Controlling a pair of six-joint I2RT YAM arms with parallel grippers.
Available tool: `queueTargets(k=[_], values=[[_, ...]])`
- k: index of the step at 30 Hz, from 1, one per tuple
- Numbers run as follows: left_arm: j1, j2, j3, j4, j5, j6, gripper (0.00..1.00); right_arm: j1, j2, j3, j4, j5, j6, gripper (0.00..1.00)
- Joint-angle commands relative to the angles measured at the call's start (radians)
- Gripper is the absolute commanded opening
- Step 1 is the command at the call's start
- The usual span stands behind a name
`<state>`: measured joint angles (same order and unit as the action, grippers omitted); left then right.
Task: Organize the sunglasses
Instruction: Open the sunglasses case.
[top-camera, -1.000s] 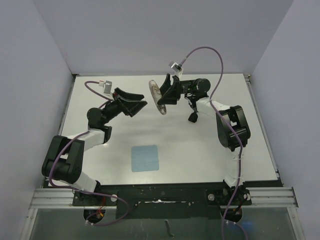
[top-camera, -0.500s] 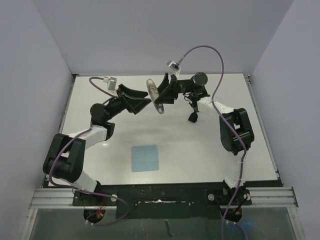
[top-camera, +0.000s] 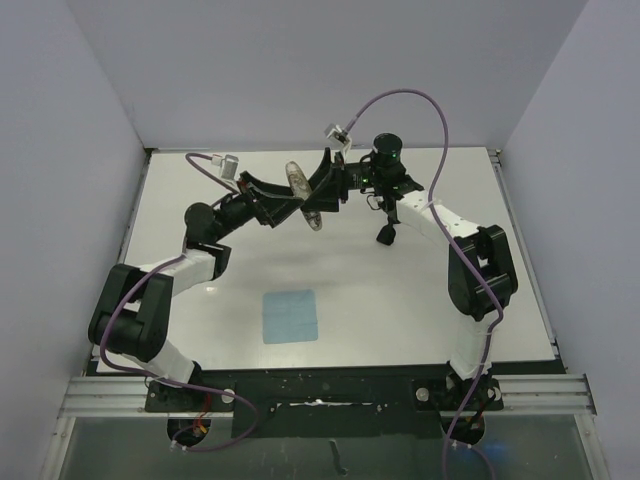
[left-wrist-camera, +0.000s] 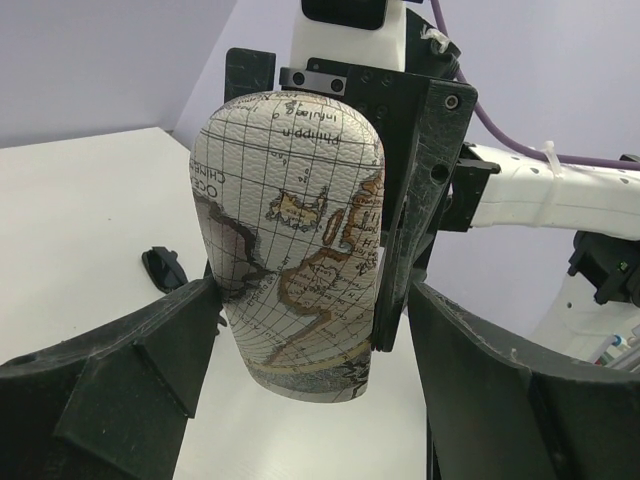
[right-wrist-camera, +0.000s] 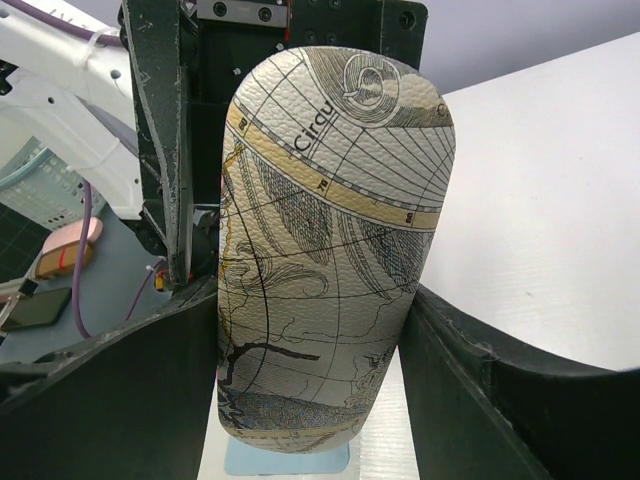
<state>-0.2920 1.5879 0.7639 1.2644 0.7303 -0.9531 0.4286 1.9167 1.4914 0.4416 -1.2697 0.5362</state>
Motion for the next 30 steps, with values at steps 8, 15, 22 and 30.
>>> queueTargets(k=[8,15,22,30], values=[[0.004,0.015,0.065,0.061,-0.004,0.011,0.75,0.011,-0.059,0.039,-0.09,0.039,-0.094,0.0],[0.01,0.049,0.077,0.113,0.028,-0.033,0.7,0.016,-0.063,0.041,-0.103,0.04,-0.105,0.0],[0.012,0.065,0.08,0.125,0.034,-0.052,0.64,0.026,-0.067,0.051,-0.129,0.042,-0.126,0.01],[0.009,0.072,0.072,0.151,0.047,-0.074,0.64,0.027,-0.072,0.062,-0.148,0.047,-0.138,0.01]])
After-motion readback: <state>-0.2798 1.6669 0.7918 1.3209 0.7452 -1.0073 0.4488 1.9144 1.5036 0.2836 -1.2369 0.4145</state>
